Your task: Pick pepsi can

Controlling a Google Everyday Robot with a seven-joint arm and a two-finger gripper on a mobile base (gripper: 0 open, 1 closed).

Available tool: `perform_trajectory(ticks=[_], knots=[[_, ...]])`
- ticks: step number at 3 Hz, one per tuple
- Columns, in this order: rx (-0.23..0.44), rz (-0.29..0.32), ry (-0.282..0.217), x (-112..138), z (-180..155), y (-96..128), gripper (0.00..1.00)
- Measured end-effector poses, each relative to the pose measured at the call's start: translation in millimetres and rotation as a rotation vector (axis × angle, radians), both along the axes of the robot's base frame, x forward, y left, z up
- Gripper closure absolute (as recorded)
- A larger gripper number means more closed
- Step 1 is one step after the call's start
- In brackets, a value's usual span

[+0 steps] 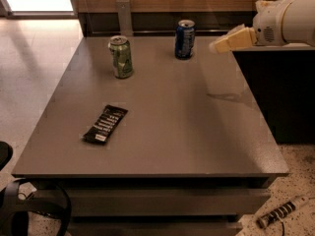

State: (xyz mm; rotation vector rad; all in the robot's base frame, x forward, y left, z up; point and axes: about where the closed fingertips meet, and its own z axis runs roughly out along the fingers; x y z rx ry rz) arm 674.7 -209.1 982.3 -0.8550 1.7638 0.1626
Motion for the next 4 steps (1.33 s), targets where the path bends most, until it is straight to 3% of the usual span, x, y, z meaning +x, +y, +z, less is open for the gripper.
perform_trajectory(ticks=[2,4], knots=[[0.072,0.027,-0.053,59,-26,21,0.00],[0.243,0.077,-0.069,117,-66,48,0.00]])
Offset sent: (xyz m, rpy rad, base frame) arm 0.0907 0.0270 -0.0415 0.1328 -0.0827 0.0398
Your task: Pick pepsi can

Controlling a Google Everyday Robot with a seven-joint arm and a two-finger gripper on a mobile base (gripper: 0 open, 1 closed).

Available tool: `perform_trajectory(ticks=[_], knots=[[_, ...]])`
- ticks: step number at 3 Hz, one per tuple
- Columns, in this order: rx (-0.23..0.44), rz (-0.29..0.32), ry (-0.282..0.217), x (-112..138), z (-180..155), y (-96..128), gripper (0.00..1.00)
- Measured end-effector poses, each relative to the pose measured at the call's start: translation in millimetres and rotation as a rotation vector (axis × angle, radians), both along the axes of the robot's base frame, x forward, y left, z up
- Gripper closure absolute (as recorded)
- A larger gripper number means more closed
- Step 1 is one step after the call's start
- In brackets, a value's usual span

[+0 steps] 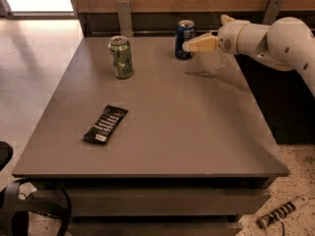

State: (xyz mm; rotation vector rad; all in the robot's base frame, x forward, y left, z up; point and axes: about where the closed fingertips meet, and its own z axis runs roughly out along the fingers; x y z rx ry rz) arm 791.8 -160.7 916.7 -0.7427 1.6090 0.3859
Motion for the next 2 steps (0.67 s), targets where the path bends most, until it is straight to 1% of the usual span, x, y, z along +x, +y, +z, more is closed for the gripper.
perform_trajectory(ticks=[1,2], knots=[[0.059,0.029,0.005,23,-14,12,0.00],[0.097,0.055,0.014,35,-20,23,0.00]])
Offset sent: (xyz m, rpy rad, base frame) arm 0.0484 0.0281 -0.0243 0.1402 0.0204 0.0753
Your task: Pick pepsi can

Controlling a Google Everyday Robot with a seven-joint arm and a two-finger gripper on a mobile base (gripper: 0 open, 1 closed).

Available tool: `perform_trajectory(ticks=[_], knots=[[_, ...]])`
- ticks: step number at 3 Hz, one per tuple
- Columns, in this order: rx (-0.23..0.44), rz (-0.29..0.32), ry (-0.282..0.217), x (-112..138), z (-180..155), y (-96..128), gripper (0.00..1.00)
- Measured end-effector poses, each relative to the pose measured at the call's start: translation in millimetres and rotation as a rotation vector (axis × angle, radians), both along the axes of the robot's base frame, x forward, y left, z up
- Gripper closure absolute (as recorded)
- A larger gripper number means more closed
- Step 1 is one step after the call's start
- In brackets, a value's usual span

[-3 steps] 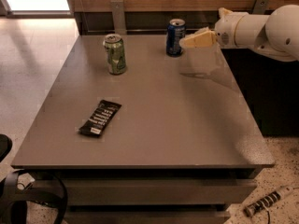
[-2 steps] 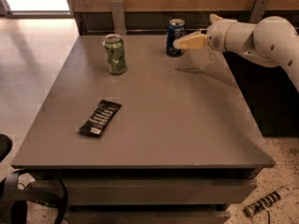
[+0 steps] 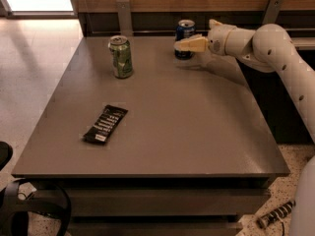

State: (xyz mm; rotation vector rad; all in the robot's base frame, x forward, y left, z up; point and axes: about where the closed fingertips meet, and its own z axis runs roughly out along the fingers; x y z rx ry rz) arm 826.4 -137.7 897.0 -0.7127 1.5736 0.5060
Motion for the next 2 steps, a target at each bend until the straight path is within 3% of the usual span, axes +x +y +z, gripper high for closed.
perform_trajectory(ticks=[1,2], knots=[[0.053,0.035,0.000,3.4,-4.3,18.7,0.02],[0.047,0.035,0.001,3.5,-4.8,19.6,0.24]])
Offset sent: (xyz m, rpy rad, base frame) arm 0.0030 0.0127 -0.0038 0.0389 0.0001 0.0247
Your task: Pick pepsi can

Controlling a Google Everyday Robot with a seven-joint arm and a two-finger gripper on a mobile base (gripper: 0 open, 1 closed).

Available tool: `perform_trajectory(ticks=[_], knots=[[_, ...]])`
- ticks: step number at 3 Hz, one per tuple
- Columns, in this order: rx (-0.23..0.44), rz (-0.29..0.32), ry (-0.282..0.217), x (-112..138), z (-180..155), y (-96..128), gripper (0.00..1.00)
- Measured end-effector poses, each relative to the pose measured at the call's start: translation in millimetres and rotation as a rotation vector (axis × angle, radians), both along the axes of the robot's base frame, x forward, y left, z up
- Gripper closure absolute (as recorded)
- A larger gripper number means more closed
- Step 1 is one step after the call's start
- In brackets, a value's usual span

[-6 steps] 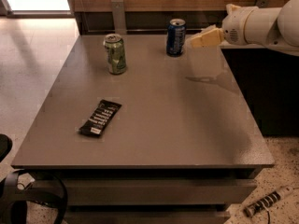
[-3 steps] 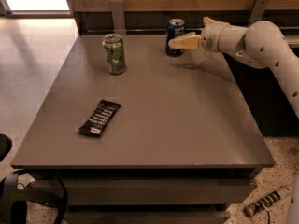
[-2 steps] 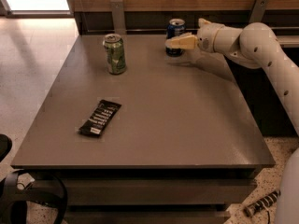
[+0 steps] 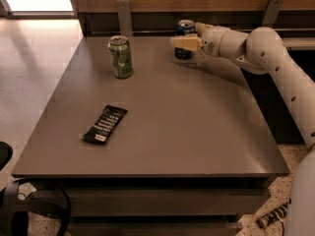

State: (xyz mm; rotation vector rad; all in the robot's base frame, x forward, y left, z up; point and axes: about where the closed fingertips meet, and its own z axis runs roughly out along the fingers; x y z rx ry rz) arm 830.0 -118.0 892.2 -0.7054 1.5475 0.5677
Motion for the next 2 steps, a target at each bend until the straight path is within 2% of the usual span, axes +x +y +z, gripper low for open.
perform_trajectory(ticks=[2], knots=[[0.002,0.009,0.002,0.6,-1.4,6.8,0.70]])
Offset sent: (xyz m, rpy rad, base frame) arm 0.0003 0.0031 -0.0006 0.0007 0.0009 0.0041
